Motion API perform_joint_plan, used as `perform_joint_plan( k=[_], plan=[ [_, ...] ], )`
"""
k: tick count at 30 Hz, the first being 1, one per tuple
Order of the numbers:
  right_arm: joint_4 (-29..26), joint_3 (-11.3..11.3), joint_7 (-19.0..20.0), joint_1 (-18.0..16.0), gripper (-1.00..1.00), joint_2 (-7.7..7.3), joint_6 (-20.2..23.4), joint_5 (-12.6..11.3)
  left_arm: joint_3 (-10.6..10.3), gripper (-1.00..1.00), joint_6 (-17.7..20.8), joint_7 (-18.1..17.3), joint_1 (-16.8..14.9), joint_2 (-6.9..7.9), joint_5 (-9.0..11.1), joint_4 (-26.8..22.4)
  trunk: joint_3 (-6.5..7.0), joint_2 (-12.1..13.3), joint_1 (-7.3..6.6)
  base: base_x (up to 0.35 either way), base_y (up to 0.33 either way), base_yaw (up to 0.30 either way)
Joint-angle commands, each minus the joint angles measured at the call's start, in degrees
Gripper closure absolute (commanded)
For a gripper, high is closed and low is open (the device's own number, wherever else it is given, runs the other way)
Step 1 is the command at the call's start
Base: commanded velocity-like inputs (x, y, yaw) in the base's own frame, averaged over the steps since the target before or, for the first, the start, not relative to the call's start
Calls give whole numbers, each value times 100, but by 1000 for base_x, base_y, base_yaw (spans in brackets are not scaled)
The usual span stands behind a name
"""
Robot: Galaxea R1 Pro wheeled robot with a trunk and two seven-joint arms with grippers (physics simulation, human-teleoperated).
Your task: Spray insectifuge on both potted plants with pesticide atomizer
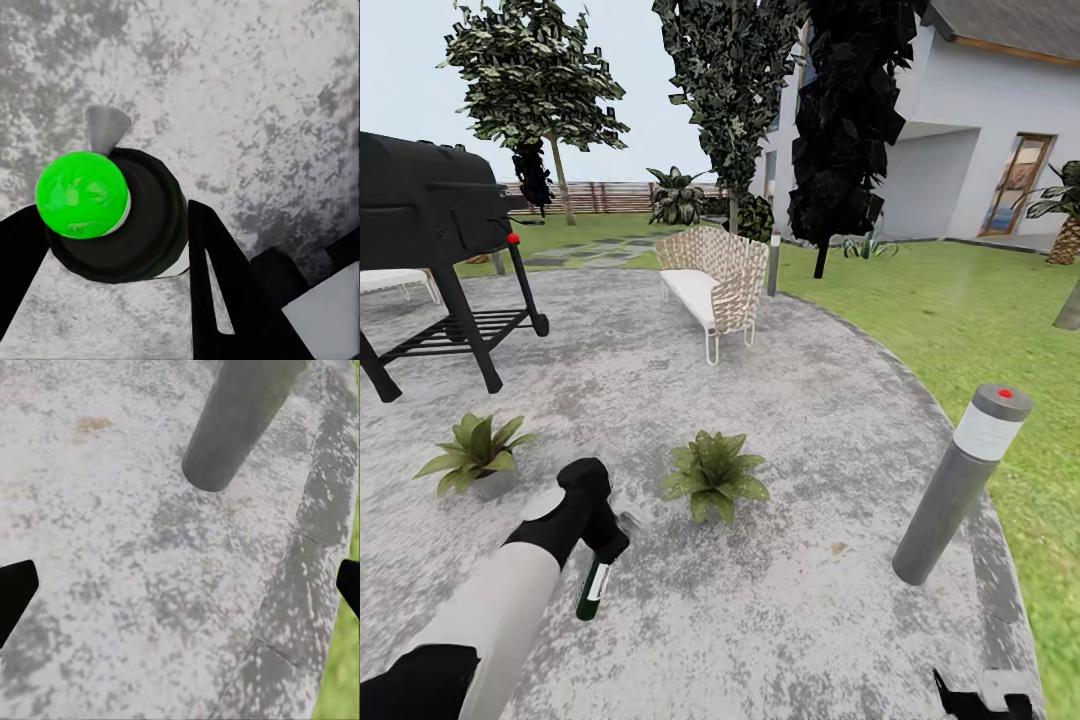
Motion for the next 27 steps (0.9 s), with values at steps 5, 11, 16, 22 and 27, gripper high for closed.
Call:
perform_joint_plan(
  k=[5, 11, 16, 22, 27],
  plan=[
    [-855, 792, 1309, -2, -100, 10, 20, 37, 283, 100, -1117, 630, 477, 105, 1067, 32, -5, -2, -1, -1, 1, 0],
    [-1858, 1281, 3246, -9, -100, 118, 638, 37, 585, 100, -3328, 2044, 982, 91, 2027, 665, -5, -2, -1, 0, 0, 0],
    [-2783, 2026, 3837, -10, -100, 397, 1208, 37, 584, 100, -4664, 2465, 1027, 70, 2117, 1479, -5, -2, -1, 0, 0, 0],
    [-2831, 1955, 3839, -37, -100, 590, 1221, 56, 511, 100, -4452, 2258, 1036, -55, 1962, 1364, -5, -3, -1, 0, 0, 0],
    [-2993, 1970, 3978, -37, -100, 646, 1236, 63, 351, 100, -4428, 2160, 1039, -136, 1952, 1345, -5, -3, -1, 0, 0, 0]
  ],
)
